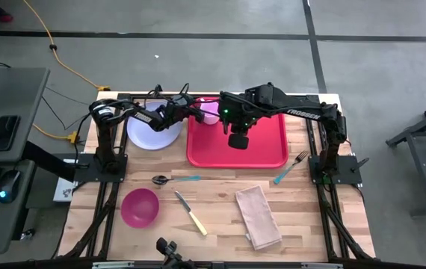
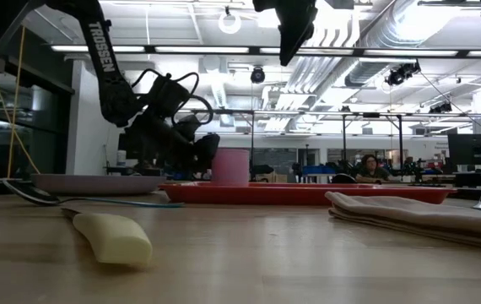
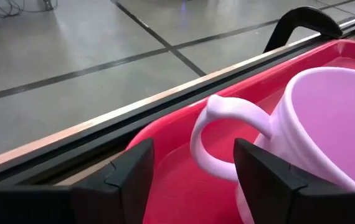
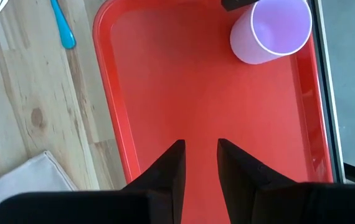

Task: Set up tray
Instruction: Put the pink mug on the red tray

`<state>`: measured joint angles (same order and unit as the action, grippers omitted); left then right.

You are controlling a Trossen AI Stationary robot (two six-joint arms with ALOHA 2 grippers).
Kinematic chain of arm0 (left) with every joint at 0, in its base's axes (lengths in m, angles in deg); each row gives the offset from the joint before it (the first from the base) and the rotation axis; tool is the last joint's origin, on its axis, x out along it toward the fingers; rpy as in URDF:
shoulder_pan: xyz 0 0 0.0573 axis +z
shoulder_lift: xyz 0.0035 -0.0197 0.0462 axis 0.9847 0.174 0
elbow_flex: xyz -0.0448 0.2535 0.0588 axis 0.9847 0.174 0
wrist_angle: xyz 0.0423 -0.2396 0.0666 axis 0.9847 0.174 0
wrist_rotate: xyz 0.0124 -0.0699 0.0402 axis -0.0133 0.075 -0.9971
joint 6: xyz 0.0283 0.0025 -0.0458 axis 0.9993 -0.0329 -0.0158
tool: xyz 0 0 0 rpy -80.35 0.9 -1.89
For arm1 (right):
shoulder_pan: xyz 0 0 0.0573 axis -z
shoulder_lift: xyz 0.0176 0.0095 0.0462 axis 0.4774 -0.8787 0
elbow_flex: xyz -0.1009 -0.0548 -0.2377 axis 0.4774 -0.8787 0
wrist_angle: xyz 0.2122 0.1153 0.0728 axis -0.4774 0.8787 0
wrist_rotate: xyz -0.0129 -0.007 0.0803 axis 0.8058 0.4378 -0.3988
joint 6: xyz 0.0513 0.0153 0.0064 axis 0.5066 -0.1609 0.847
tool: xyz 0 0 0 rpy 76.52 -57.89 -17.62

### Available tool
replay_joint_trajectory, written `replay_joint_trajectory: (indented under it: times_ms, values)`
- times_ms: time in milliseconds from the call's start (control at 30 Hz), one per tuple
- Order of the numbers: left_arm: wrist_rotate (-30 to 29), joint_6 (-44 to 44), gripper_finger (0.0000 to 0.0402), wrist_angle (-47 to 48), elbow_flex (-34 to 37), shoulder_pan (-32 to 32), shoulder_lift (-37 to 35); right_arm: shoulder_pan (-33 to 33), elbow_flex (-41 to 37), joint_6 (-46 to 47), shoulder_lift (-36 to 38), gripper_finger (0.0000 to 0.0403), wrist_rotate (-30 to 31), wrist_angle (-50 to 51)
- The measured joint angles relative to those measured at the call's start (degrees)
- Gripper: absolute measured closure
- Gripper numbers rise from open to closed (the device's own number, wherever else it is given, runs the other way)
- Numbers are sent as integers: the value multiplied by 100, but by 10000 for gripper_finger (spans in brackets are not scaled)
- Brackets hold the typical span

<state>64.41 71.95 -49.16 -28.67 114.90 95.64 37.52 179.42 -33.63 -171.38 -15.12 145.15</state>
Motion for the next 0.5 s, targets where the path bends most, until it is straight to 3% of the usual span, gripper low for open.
replay_joint_trajectory:
  times_ms: [500]
  values:
    - [-109,46,153,897,2,2,-563,1,1,0,0,332,107,102]
